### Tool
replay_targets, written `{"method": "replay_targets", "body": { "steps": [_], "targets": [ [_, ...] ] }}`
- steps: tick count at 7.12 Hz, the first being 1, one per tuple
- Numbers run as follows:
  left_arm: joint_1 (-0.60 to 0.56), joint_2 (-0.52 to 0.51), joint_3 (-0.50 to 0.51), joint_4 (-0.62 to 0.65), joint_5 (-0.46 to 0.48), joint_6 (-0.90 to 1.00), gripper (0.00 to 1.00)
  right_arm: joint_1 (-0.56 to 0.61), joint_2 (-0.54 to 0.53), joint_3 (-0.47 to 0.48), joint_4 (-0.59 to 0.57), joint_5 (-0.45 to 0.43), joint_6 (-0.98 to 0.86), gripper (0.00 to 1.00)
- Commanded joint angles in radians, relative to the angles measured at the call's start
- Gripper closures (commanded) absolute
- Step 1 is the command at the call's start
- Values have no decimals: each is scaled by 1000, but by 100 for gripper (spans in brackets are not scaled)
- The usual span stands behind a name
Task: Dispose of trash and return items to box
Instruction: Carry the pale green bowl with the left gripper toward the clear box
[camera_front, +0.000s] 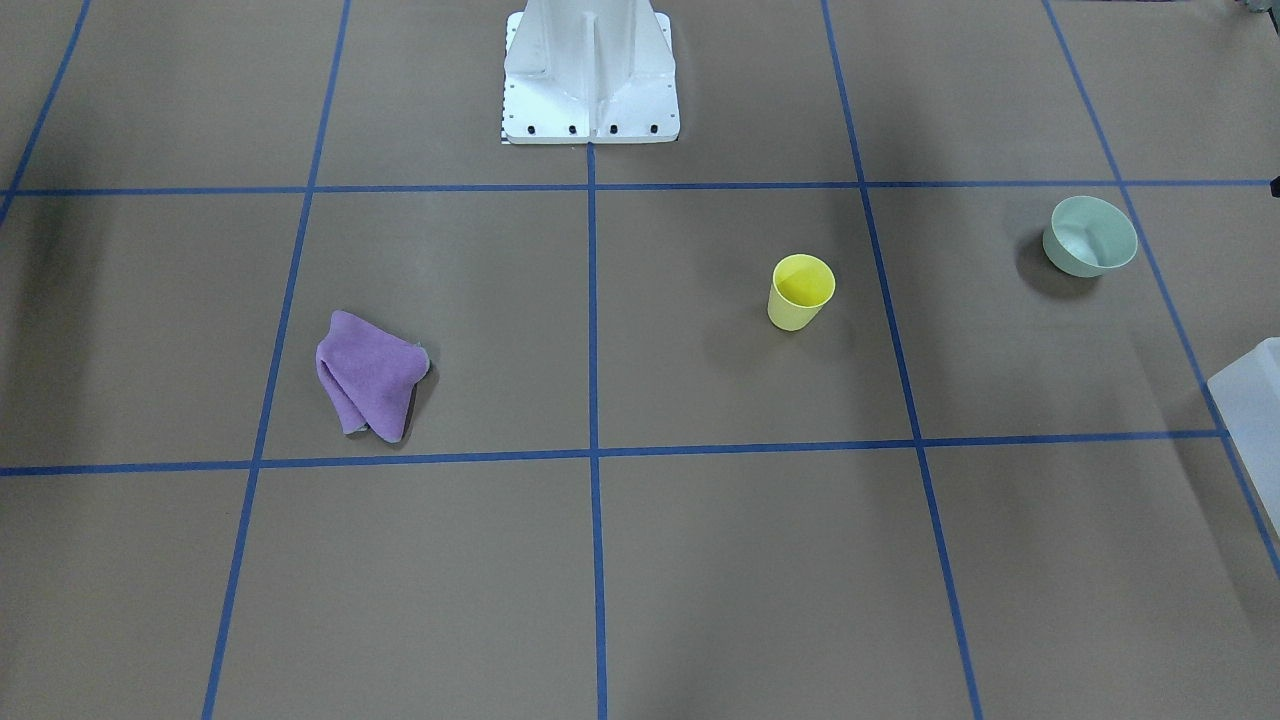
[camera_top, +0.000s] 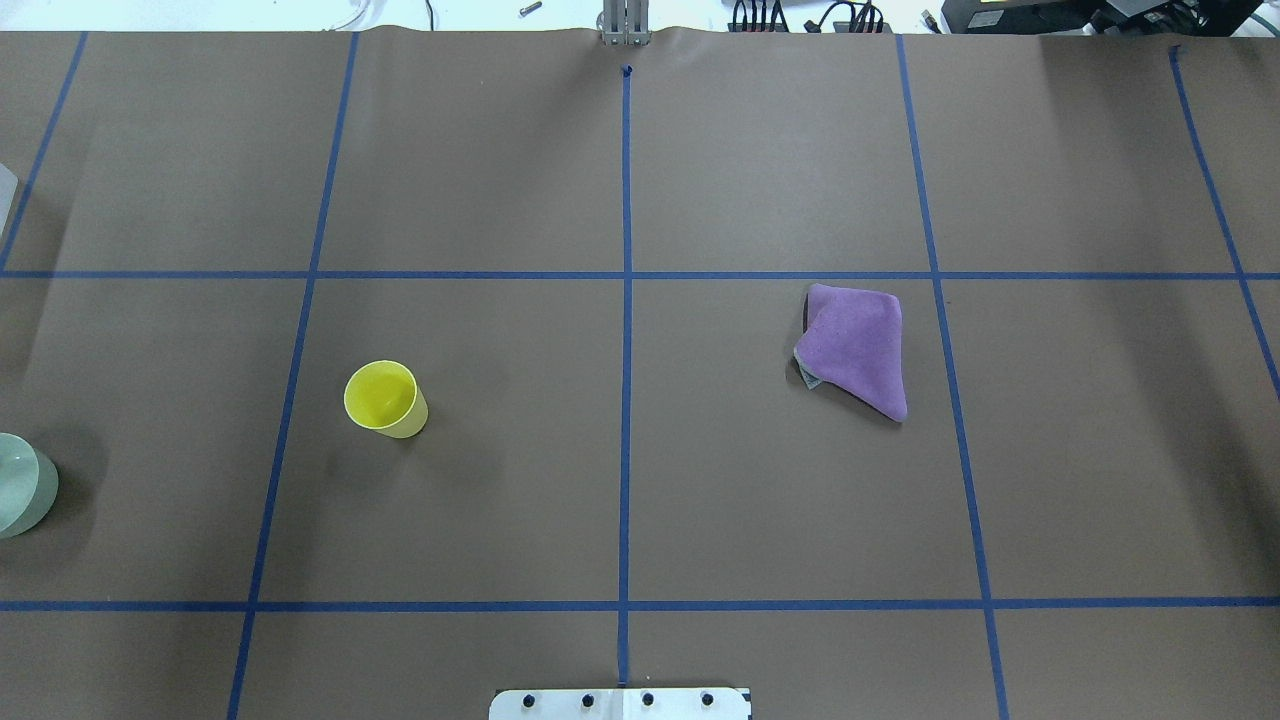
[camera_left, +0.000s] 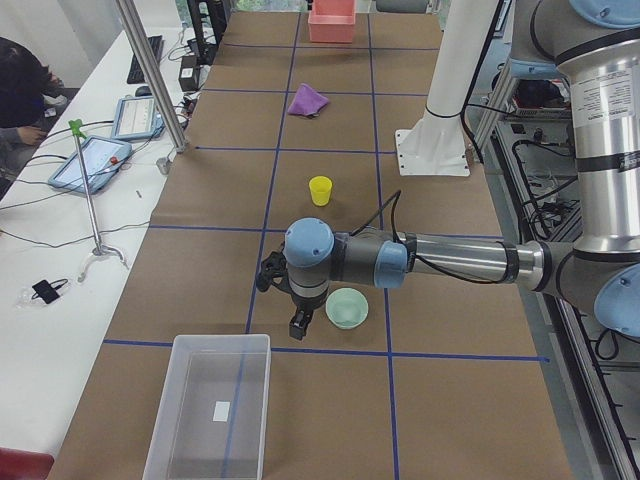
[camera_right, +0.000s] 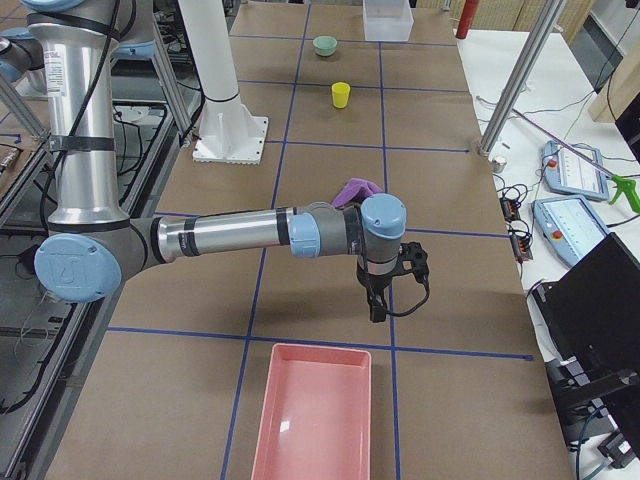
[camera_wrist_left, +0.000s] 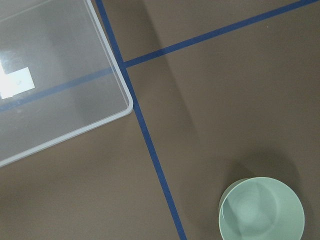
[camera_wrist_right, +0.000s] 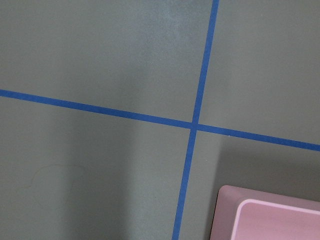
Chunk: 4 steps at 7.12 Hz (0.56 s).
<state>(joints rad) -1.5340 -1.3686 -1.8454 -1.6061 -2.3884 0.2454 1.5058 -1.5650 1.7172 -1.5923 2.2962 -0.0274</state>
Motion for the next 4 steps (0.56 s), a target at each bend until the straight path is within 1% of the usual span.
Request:
{"method": "replay_targets", "body": {
  "steps": [1,3,4],
  "targets": [
    [0,-3,-5,-2,2,0,2,1,-4,30,0,-3,0,0],
    [0,-12,-8,0,2,-2,2,-10,-3,28,-2,6,9,0],
    [2,-48,-11,-2,0,-5,2,-27,17,35,6,2,12,0]
  ]
}}
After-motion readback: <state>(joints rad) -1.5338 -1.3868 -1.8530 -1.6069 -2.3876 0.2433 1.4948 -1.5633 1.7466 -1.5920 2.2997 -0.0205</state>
